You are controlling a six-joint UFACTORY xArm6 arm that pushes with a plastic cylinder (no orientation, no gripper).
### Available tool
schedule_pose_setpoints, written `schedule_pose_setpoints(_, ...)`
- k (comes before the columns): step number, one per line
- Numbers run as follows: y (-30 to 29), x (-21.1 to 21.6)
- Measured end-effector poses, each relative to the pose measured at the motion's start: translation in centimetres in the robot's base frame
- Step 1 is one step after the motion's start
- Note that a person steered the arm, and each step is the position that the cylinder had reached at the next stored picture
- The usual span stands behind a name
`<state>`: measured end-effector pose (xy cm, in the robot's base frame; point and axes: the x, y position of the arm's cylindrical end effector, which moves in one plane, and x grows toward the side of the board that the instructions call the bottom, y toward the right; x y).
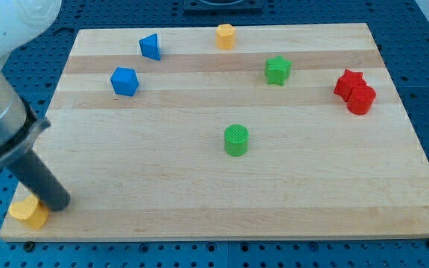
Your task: Slide your arm near the blue cube
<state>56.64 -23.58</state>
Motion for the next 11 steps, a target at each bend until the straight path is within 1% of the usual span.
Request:
schedule_pose_setpoints(1, -0.1, -2.3)
schedule_pose_setpoints(2, -0.1, -2.7)
schedule_pose_setpoints(4, 0.5, -5.5)
schedule_pose_setpoints(5, 1.6, -7.5)
schedule_pose_setpoints(6, 4.1, -10.0)
schedule_pose_setpoints(8, 8.3, -13.0)
schedule_pose_setpoints(10, 9.6, -16.1)
schedule_pose_setpoints(11, 10.4, -19.1)
